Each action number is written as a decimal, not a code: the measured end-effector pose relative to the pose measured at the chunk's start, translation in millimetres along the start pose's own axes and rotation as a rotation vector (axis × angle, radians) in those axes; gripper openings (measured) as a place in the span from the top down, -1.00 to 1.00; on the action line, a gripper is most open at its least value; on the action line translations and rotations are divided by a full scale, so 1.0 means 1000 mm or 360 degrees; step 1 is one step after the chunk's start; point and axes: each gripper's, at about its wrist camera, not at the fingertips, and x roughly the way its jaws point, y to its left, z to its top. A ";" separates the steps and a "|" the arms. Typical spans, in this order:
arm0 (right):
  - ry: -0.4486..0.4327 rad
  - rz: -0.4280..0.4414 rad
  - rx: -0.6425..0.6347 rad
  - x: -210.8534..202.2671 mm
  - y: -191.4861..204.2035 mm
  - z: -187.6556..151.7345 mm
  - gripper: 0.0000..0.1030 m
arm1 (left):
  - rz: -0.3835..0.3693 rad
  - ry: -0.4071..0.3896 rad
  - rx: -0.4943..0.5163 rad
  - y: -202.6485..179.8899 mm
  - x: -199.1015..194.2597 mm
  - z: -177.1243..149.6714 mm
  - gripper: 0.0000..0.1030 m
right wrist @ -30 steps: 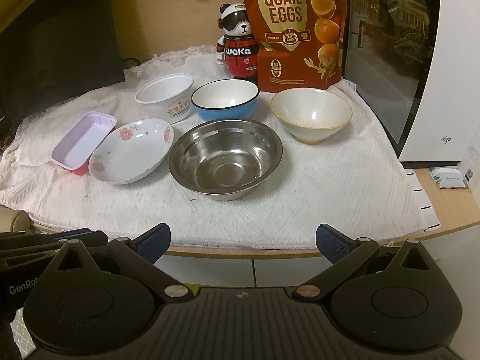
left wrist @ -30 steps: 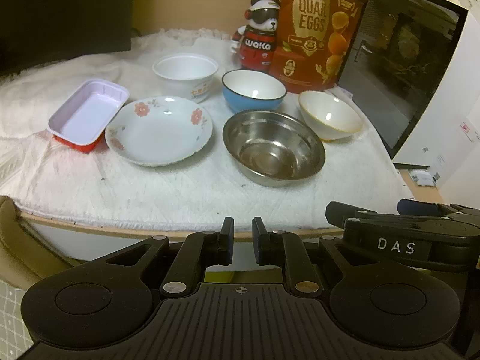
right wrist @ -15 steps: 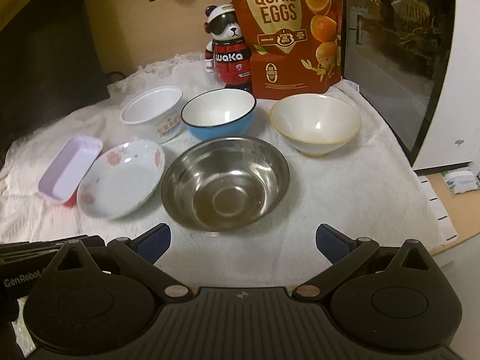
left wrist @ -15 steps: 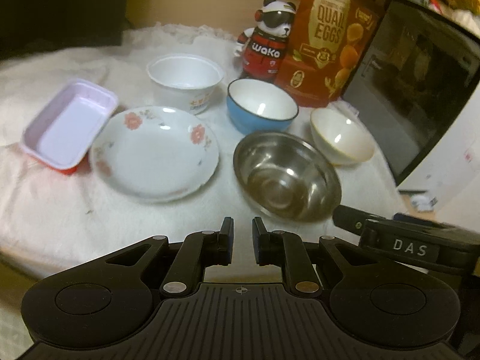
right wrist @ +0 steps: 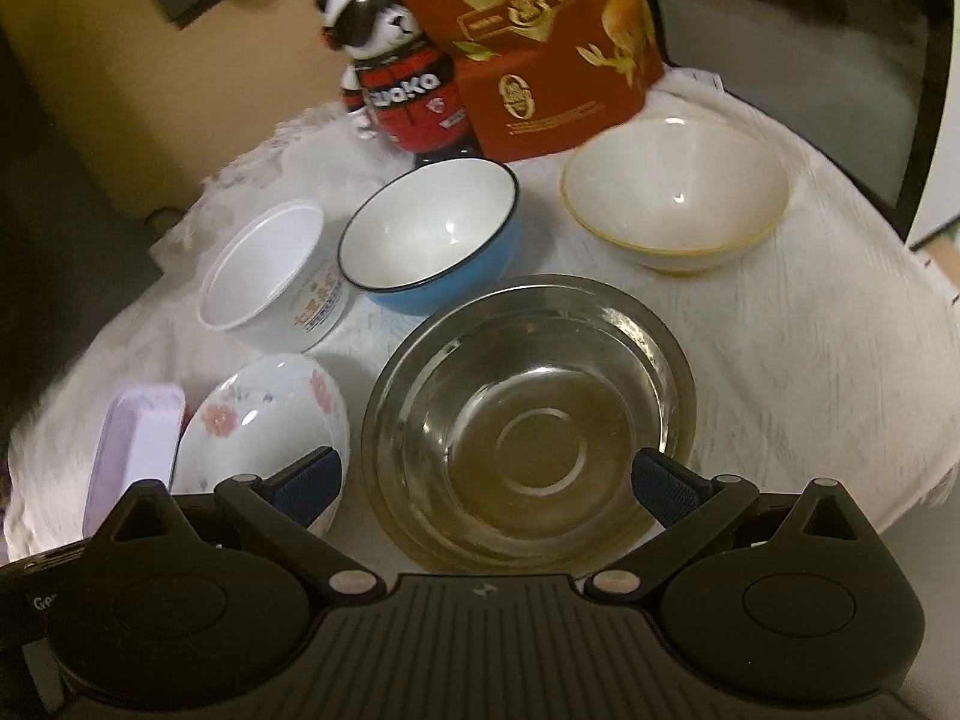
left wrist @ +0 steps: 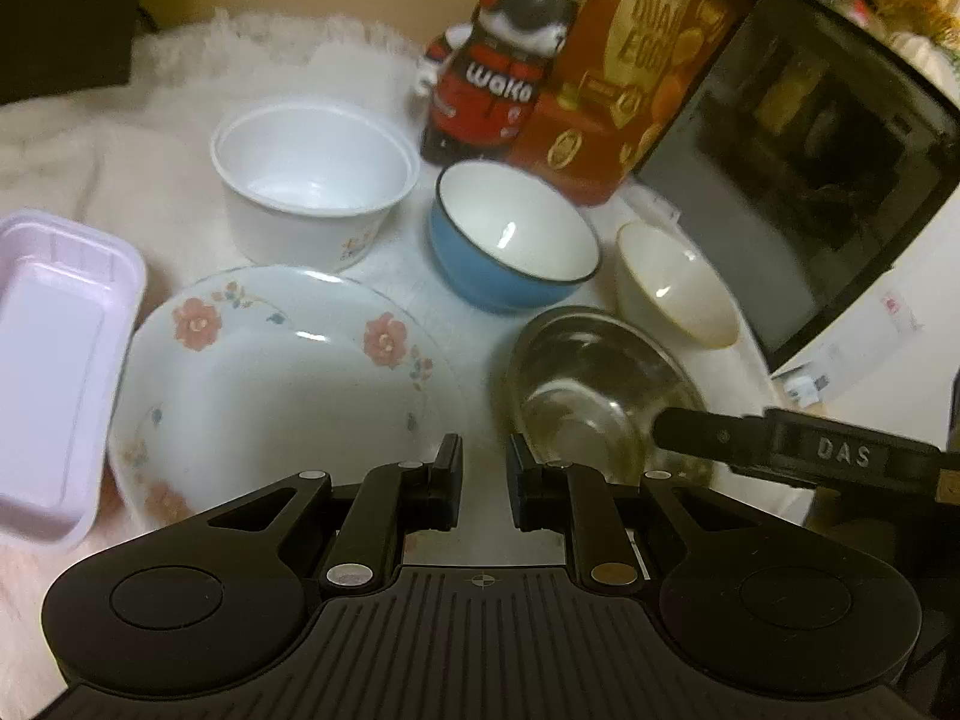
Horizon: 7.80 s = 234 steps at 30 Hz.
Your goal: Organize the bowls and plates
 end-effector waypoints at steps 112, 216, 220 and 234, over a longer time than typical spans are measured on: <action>0.0064 0.0263 -0.0669 0.052 0.019 0.049 0.13 | 0.0415 0.0033 -0.0347 0.004 0.001 0.021 0.59; -0.0354 -0.0326 -0.0661 0.018 -0.084 0.091 -0.41 | -0.0091 -0.0068 -0.0297 -0.076 0.072 0.038 0.62; -0.0352 -0.0285 -0.0694 0.026 -0.104 0.117 -0.41 | -0.0027 -0.0074 -0.0316 -0.106 0.101 0.047 0.61; -0.0269 -0.0212 -0.0914 0.082 -0.127 0.170 -0.26 | 0.0133 -0.0063 -0.0354 -0.145 0.180 0.069 0.57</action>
